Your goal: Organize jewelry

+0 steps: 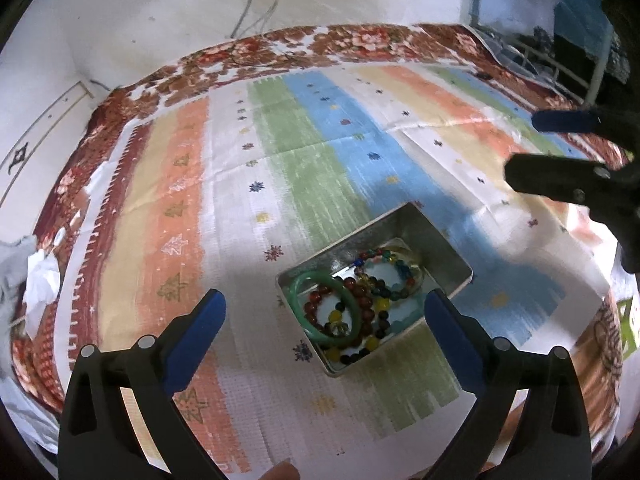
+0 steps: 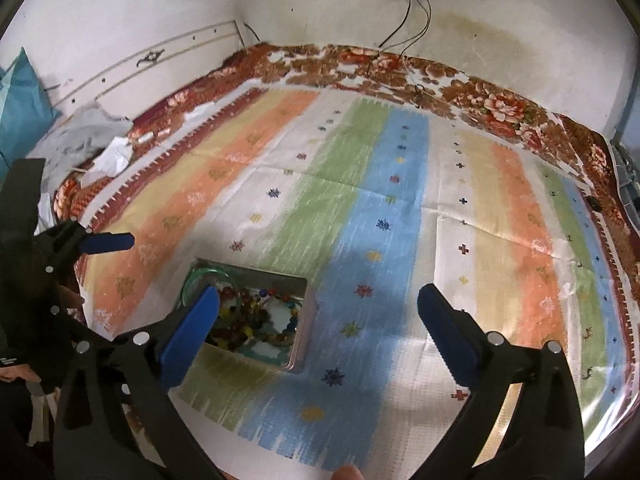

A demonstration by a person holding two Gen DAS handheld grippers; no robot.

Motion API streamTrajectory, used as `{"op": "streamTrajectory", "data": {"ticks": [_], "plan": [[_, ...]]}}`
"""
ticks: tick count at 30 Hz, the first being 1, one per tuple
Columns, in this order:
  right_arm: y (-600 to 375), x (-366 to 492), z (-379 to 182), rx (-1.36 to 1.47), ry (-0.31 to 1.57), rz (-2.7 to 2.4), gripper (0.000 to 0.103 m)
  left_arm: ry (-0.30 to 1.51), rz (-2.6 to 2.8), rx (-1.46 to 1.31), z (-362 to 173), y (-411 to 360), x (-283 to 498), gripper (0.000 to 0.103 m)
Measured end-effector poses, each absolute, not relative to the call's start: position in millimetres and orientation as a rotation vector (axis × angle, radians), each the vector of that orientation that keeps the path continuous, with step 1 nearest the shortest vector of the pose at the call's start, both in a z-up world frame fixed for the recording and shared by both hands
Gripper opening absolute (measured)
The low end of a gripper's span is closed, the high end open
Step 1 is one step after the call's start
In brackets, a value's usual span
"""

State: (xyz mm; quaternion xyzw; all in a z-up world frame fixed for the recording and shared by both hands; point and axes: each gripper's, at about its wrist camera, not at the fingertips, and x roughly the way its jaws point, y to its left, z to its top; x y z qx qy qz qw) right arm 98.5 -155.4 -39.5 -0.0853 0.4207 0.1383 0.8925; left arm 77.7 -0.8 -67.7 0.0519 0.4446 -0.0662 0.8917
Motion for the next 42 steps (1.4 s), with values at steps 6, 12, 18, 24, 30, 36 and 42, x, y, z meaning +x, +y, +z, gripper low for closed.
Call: {"op": "streamTrajectory", "data": {"ticks": [6, 12, 18, 24, 30, 36, 42], "plan": [[-159.7, 96.2, -46.3, -0.168, 0.885, 0.297, 0.098, 0.903, -0.098, 0.103, -67.5, 2.5, 74.4, 0.098], [-165.9, 91.6, -43.3, -0.109, 0.858, 0.298, 0.098, 0.897, -0.095, 0.088, -67.3, 2.2, 72.3, 0.098], [-166.7, 87.6, -41.9, -0.111, 0.851, 0.306, 0.098, 0.914, -0.144, 0.043, -68.5, 1.2, 70.4, 0.098], [-162.7, 82.3, -48.6, -0.124, 0.871, 0.310, 0.098, 0.898, -0.133, 0.056, -69.4, -2.9, 66.8, 0.098], [-161.8, 79.4, -51.2, -0.129, 0.879, 0.312, 0.098, 0.878, -0.127, 0.066, -67.3, -4.1, 64.5, 0.098], [-162.5, 78.7, -52.0, -0.119, 0.880, 0.318, 0.098, 0.865, -0.118, 0.070, -66.1, -3.2, 62.2, 0.098], [-163.9, 77.2, -49.2, -0.101, 0.868, 0.317, 0.098, 0.855, -0.113, 0.059, -65.1, -2.2, 61.6, 0.098]]}}
